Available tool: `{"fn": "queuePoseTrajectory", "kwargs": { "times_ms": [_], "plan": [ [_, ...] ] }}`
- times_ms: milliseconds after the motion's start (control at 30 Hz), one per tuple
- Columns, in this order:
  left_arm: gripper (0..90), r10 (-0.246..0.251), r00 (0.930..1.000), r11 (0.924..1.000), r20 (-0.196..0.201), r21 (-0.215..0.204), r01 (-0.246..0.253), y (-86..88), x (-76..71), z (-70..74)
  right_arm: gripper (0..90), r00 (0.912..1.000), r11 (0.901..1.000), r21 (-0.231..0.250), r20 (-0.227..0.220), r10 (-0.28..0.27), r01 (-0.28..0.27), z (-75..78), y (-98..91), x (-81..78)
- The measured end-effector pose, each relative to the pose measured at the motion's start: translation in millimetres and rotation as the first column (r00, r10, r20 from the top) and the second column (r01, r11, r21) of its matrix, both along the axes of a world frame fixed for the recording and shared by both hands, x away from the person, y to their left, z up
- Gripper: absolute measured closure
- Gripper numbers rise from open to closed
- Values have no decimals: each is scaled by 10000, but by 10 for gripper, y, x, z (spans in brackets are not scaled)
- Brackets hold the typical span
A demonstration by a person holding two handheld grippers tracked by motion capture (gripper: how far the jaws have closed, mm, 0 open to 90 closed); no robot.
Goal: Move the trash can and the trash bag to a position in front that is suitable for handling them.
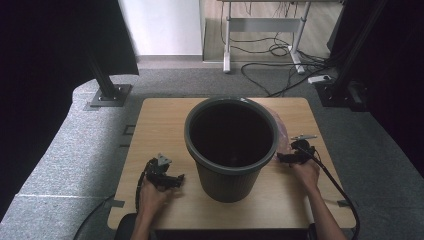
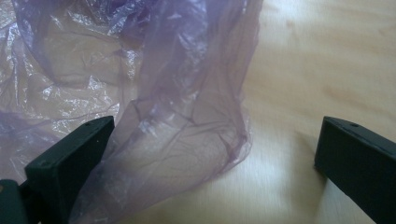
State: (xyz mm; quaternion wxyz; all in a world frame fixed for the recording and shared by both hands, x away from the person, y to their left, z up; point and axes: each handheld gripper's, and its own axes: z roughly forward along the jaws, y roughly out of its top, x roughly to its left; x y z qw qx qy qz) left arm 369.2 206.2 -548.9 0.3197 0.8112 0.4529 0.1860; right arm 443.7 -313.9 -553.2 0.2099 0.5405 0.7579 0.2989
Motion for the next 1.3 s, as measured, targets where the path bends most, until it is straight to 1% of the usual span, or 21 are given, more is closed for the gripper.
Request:
{"fn": "queuePoseTrajectory", "kwargs": {
  "times_ms": [133,267,467,533,567,600,667,700,733,800,900,933,1000,1067,1133,1167,1200,1300],
  "plan": [
    [0,27,10000,10000,-3,-4,-27,-2,0,0,0,10000,10000,14,1,48,-48,-2,-72,-215],
    [0,57,10000,10000,0,-3,-57,-5,-2,0,0,9999,10000,-35,-117,-8,8,7,-159,-427],
    [0,95,10000,10000,-2,0,-95,-9,-3,0,0,9987,9995,-98,-409,-310,307,28,-330,-861],
    [0,105,9999,9999,-2,0,-105,-10,-2,0,0,9975,9987,-272,-540,-456,442,48,-382,-985],
    [0,109,9999,9999,-2,0,-109,-11,-2,0,0,9977,9981,-383,-478,-491,472,67,-406,-1044],
    [0,116,9999,9999,-1,-2,-116,-11,-3,0,0,9978,9982,-270,-379,-549,539,95,-434,-1097],
    [0,129,9999,9999,-3,2,-129,-13,-3,0,0,9974,9975,136,-244,-684,688,169,-484,-1178],
    [0,138,9999,9999,-4,3,-138,-13,-3,0,0,9973,9973,134,-135,-717,719,216,-492,-1208],
    [0,151,9999,9999,-4,3,-151,-15,-3,0,0,9975,9975,-5,-22,-712,712,269,-488,-1231],
    [0,174,9998,9998,-4,4,-174,-17,-3,0,0,9980,9981,-156,207,-594,597,388,-451,-1248],
    [0,201,9998,9998,-4,9,-201,-19,-3,1,0,9984,9998,-50,516,-209,212,577,-330,-1207],
    [0,211,9998,9998,-7,8,-211,-20,-4,1,0,9980,9999,-80,636,-69,74,637,-277,-1183],
    [0,231,9997,9997,-3,11,-231,-22,-4,1,0,9972,9996,-108,701,251,-244,739,-166,-1118],
    [0,240,9997,9997,-5,5,-240,-23,-4,0,0,9954,9984,-150,785,548,-538,799,-51,-1028],
    [0,238,9997,9997,-4,8,-238,-23,-4,0,0,9946,9965,-148,624,833,-826,793,48,-899],
    [0,239,9997,9997,-3,8,-239,-23,-4,0,0,9950,9963,-196,522,846,-837,766,92,-825],
    [0,239,9997,9997,-4,9,-239,-23,-4,0,0,9958,9961,-270,351,844,-834,724,130,-749],
    [0,239,9997,9997,-4,10,-239,-23,-5,0,0,9961,9959,-299,-240,851,-858,559,221,-549]
  ]
}}
